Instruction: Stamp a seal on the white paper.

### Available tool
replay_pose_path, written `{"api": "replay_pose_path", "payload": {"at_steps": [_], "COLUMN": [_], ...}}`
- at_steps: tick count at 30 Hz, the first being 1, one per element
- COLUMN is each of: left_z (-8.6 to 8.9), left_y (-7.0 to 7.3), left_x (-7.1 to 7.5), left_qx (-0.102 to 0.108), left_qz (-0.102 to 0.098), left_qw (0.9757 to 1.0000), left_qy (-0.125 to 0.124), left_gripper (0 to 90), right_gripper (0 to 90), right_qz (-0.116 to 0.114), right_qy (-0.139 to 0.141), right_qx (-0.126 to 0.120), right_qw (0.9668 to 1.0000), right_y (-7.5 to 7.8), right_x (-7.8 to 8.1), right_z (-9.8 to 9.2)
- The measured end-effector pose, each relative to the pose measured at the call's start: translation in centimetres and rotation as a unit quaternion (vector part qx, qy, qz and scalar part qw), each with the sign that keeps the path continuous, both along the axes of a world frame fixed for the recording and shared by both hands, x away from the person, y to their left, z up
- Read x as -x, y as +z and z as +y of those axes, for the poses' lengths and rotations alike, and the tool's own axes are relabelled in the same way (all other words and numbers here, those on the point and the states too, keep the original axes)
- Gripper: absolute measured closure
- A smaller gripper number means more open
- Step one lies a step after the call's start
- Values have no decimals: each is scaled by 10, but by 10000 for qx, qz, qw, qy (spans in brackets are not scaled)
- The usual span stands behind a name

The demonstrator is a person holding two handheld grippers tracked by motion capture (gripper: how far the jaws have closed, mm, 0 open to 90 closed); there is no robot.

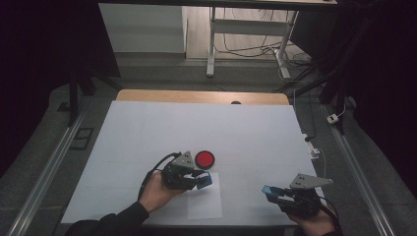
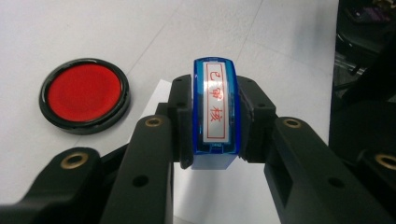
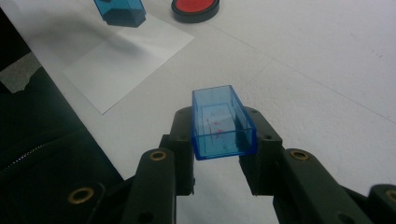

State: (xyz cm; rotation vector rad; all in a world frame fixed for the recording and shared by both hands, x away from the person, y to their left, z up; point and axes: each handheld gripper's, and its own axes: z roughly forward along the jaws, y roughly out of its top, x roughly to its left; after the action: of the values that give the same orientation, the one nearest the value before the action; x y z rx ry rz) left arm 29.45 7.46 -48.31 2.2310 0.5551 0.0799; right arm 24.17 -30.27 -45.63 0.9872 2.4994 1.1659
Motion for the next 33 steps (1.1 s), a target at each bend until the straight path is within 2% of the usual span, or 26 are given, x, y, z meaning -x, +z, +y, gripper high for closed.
{"api": "replay_pose_path", "payload": {"at_steps": [4,16,28,33], "left_z": [-3,-10,-11,-13], "left_y": [-7,-19,-23,-22], "left_x": [0,0,-1,2], "left_qx": [-140,-355,-441,-530], "left_qz": [21,44,43,-69], "left_qw": [9999,9994,9990,9986], "left_qy": [-17,-32,-33,-41], "left_gripper": [699,698,700,700], "right_gripper": [676,676,676,676], "right_qz": [0,12,30,32], "right_qy": [25,34,45,33], "right_qx": [-16,-19,-25,-24], "right_qw": [10000,10000,10000,10000], "right_y": [0,0,0,0], "right_x": [0,0,0,0], "right_z": [0,0,0,0]}}
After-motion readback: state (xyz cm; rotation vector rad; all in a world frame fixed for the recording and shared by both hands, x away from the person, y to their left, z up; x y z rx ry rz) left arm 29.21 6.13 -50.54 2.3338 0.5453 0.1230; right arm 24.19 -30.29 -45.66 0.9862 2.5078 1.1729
